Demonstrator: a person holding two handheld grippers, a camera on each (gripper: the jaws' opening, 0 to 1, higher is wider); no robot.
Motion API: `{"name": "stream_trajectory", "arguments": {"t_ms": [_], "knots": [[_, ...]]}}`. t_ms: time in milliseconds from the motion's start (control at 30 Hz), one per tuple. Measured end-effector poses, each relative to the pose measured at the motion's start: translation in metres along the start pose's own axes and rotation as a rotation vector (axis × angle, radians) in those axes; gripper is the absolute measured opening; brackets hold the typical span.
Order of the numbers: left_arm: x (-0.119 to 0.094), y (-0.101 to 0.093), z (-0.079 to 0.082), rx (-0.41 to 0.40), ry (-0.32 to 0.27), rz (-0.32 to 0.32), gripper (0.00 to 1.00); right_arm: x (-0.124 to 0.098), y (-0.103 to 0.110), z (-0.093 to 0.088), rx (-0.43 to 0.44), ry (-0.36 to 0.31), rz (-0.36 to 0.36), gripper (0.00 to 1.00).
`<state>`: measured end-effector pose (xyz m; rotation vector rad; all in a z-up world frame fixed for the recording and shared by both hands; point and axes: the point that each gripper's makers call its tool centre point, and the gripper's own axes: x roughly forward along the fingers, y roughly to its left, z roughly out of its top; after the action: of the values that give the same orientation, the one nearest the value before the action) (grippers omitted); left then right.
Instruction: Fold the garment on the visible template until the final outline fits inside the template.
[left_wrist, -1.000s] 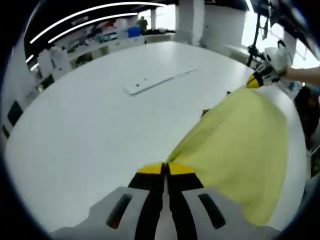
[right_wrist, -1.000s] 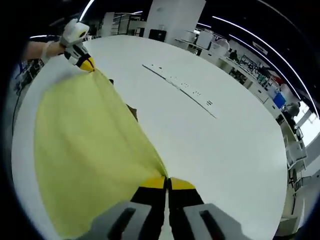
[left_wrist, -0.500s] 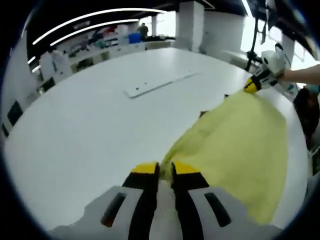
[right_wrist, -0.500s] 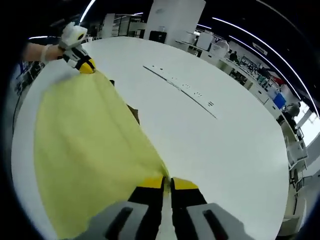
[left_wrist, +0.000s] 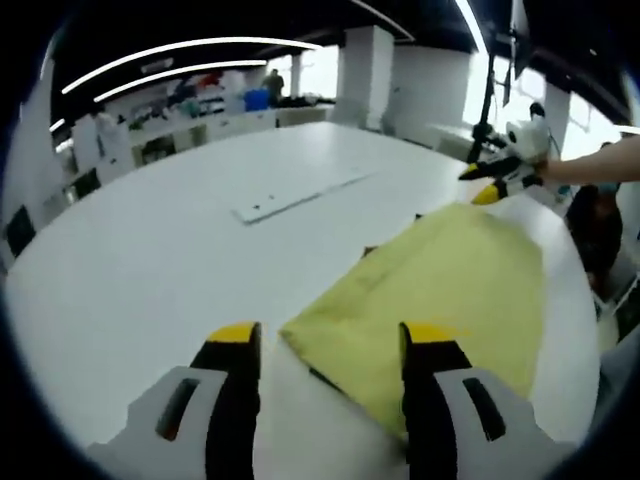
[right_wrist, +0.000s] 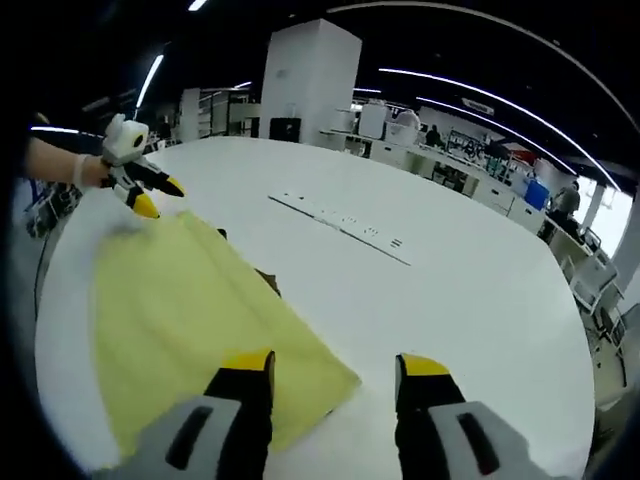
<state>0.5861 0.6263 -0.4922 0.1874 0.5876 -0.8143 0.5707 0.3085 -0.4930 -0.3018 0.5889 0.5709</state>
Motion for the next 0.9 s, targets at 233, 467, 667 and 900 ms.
{"name": "stream_trajectory", "arguments": {"t_ms": [233,467,667,900], "knots": [[-0.007,-0.018,0.006,0.008,-0.027,-0.064,0.80,-0.008,0.006,0.004,0.028,-0.036,0.020,0.73],[-0.022,-0.027,0.004,0.020,-0.026,-0.077,0.85,-0.021,0.012,0.007,0.047,-0.063,0.023,0.76],[-0.037,-0.034,0.000,-0.011,-0.044,-0.083,0.82,-0.031,0.017,0.009,0.053,-0.074,0.024,0.76],[-0.055,-0.043,-0.016,-0.048,-0.052,-0.082,0.76,-0.050,0.029,0.009,0.065,-0.101,0.028,0.74]]}}
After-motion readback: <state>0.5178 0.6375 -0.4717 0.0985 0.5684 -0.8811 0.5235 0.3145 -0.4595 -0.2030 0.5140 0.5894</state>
